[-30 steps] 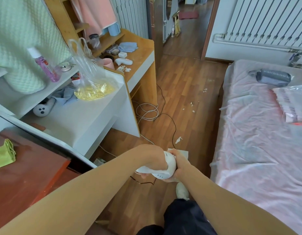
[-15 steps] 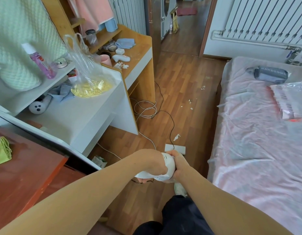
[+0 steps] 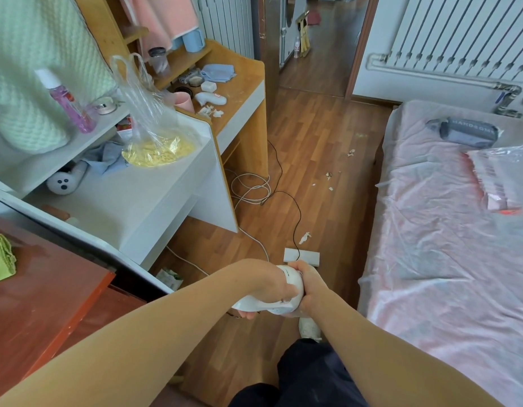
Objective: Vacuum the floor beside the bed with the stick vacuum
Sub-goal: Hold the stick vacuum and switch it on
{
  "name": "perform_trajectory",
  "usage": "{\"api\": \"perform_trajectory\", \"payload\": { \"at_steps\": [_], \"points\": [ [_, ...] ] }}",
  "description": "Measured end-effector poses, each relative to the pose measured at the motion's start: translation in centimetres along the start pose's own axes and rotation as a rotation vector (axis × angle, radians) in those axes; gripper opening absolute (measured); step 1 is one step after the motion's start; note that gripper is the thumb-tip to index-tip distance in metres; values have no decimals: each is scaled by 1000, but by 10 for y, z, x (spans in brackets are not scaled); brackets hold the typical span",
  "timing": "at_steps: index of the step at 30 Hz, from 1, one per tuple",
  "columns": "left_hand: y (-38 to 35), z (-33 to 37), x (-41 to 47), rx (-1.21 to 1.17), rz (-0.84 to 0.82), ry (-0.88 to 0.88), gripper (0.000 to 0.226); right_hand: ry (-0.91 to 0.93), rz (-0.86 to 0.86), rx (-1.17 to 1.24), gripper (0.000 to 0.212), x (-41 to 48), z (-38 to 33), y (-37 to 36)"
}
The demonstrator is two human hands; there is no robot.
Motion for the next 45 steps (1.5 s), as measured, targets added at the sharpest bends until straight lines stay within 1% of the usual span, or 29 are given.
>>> {"api": "perform_trajectory", "payload": {
  "at_steps": [1,3,5,7,8,9,11,12,15,18,20,22,25,31,33,40,45],
  "points": [
    [8,6,-1,14,68,-46,43,-2,-2,1,14,0,0,0],
    [17,2,0,-11,153,-69,47,-4,-12,3,15,1,0,-1],
    [22,-9,4,-41,226,-79,40,-5,-13,2,14,2,0,-2],
    [31,-23,4,-6,322,-43,29,-5,-12,10,13,4,1,-2],
    [32,-31,2,5,342,-8,33,-1,-6,10,13,6,2,-2],
    [29,-37,2,-25,317,12,40,3,0,9,17,7,3,-1],
    [14,-42,9,-96,195,-2,47,7,16,12,24,11,5,-1],
    [8,-43,13,-89,152,-12,45,8,21,7,24,12,6,0],
    [-4,-45,26,-33,103,-30,33,-2,19,20,19,13,12,0],
    [-8,-42,33,-42,75,-49,31,8,21,25,19,14,9,2],
    [-3,-40,36,-56,94,-63,30,25,17,34,15,14,1,2],
    [4,-38,40,-65,121,-69,31,41,16,41,16,13,-9,4],
    [11,-31,48,-61,119,-84,35,55,17,45,16,11,-22,5],
    [37,-21,53,-97,106,-137,40,52,74,8,19,9,-45,11],
    [45,-20,55,-100,120,-144,41,55,94,-11,17,9,-54,11],
    [57,-19,82,-156,166,-131,36,84,113,-77,20,19,-89,12],
    [76,-13,102,-157,188,-139,35,103,101,-78,10,22,-121,11]
  ]
}}
Point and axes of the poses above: each hand's wrist, its own x-axis towards the middle knuckle, its own y-axis out of the back of the hand, z = x × y, the point moved 10 cm from there along x, towards the middle knuckle, and after that the axes turned 7 degrees about -y, right-handed, at the moved point
